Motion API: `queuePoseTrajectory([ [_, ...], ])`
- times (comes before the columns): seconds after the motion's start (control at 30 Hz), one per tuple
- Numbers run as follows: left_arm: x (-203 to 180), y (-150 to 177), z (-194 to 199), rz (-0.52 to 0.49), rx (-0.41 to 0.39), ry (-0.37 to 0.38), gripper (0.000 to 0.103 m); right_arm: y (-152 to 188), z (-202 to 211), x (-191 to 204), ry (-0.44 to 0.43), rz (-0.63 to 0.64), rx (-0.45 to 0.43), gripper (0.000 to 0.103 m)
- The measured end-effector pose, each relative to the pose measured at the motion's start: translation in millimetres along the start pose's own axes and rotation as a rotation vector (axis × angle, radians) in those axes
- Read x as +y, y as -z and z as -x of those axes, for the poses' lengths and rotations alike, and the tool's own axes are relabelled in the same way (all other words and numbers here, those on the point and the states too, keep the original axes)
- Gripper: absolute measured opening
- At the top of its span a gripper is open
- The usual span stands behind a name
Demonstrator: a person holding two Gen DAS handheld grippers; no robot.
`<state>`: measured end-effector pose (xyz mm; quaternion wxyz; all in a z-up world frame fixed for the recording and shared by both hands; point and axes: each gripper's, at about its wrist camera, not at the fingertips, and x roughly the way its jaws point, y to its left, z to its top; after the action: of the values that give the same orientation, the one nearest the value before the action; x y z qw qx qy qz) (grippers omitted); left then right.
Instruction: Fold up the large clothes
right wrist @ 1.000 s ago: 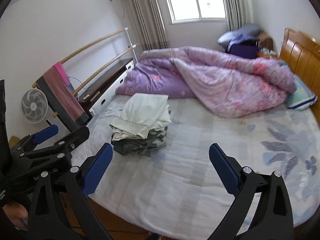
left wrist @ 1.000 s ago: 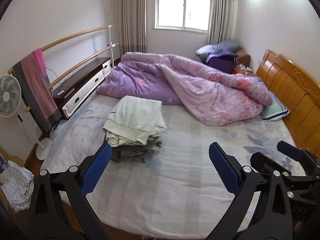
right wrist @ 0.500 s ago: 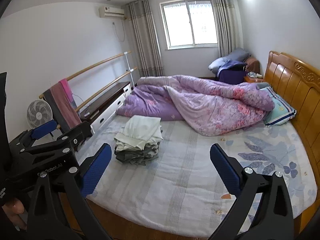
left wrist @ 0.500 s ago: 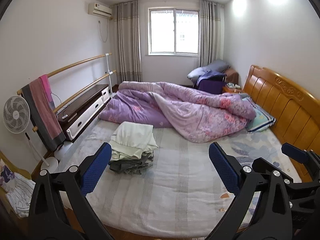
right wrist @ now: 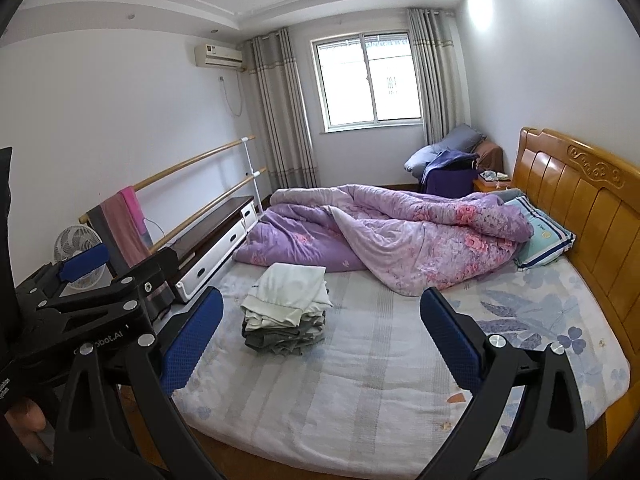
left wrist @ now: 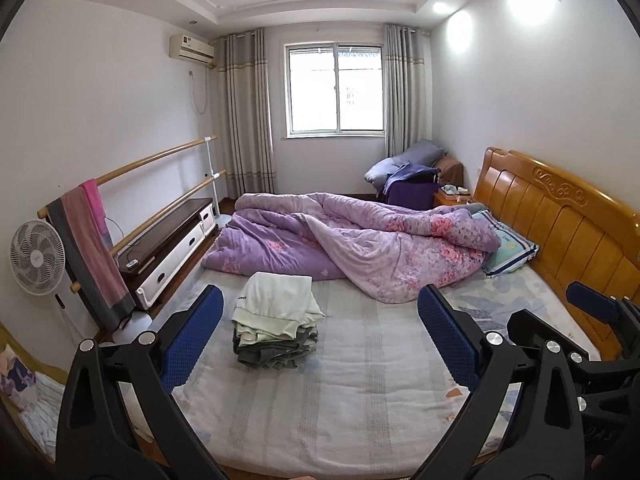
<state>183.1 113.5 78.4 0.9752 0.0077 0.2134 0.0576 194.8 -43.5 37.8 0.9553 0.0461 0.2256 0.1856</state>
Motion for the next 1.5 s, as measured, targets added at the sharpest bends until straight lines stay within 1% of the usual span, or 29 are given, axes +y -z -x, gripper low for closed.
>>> queuePoseTrajectory([
  [0.33,12,-5,27,-0.019,-0.037,0.021,0.098,-3,21,18,0.029,0.009,-0.029,0.095],
  [0.53,13,-9,34,-0.026,-0.05,0.01,0.098,-4,27,20,0.035,0.018,-0.035,0.095],
  [1.5,9,-10,37,-0.022,-0.034,-0.015,0.098,-4,24,10,0.019,0.026,-0.028,0.095],
])
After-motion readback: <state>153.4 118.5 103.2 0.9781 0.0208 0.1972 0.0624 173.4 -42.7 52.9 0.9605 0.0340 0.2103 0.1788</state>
